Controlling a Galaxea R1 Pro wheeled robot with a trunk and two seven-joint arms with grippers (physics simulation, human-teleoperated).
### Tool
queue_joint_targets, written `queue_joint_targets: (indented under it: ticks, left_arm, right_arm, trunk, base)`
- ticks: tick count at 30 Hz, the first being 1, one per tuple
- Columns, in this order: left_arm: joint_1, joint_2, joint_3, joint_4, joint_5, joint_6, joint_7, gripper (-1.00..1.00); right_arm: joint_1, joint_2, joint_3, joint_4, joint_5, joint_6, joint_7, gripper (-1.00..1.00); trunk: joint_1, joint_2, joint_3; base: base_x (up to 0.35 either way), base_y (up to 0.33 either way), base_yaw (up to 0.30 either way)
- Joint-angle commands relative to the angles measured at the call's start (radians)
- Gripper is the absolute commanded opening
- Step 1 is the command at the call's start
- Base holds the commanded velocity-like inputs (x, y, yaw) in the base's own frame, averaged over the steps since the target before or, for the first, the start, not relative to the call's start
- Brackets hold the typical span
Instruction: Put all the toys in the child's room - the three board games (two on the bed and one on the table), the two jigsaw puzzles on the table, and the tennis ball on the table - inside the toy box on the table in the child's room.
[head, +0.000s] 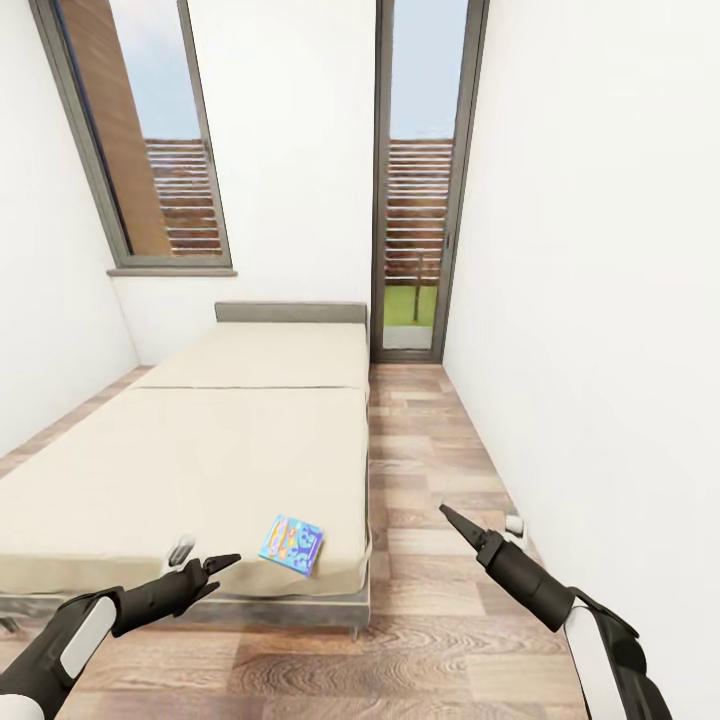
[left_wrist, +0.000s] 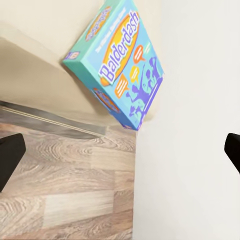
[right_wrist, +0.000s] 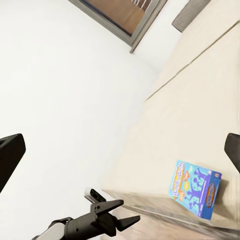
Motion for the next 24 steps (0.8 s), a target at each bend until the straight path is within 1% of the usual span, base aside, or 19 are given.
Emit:
queue_joint_targets:
  ticks: [1, 6, 11, 14, 24]
  left_arm:
    - [-0.001, 0.000, 0.001, 0.000, 0.002, 0.005, -0.001, 1.00]
    - [-0.001, -0.005, 0.000, 0.000, -0.001, 0.003, -0.001, 1.00]
    - [-0.001, -0.018, -0.003, 0.000, -0.008, 0.003, -0.002, 1.00]
    - [-0.001, -0.020, -0.005, 0.000, -0.007, 0.004, -0.003, 1.00]
    - [-0.001, -0.021, -0.007, -0.003, -0.006, 0.005, -0.017, 1.00]
  right_arm:
    - [-0.001, 0.001, -0.002, 0.001, -0.003, 0.006, 0.001, 1.00]
    - [-0.001, 0.001, -0.001, 0.000, -0.002, 0.003, 0.002, 1.00]
    - [0.000, 0.002, 0.003, -0.001, -0.002, -0.036, 0.006, 1.00]
    - [0.001, 0.002, 0.002, 0.000, -0.002, -0.045, 0.006, 1.00]
    - [0.001, 0.002, 0.003, 0.001, -0.004, -0.053, 0.010, 1.00]
  trunk:
    - [0.004, -0.008, -0.004]
    - [0.023, -0.043, -0.020]
    - [0.042, -0.078, -0.036]
    - [0.054, -0.099, -0.045]
    - [0.054, -0.099, -0.045]
  base:
    - [0.000, 0.000, 0.000]
    - [0.000, 0.000, 0.000]
    - [0.000, 0.000, 0.000]
    - [0.000, 0.000, 0.000]
    - [0.000, 0.000, 0.000]
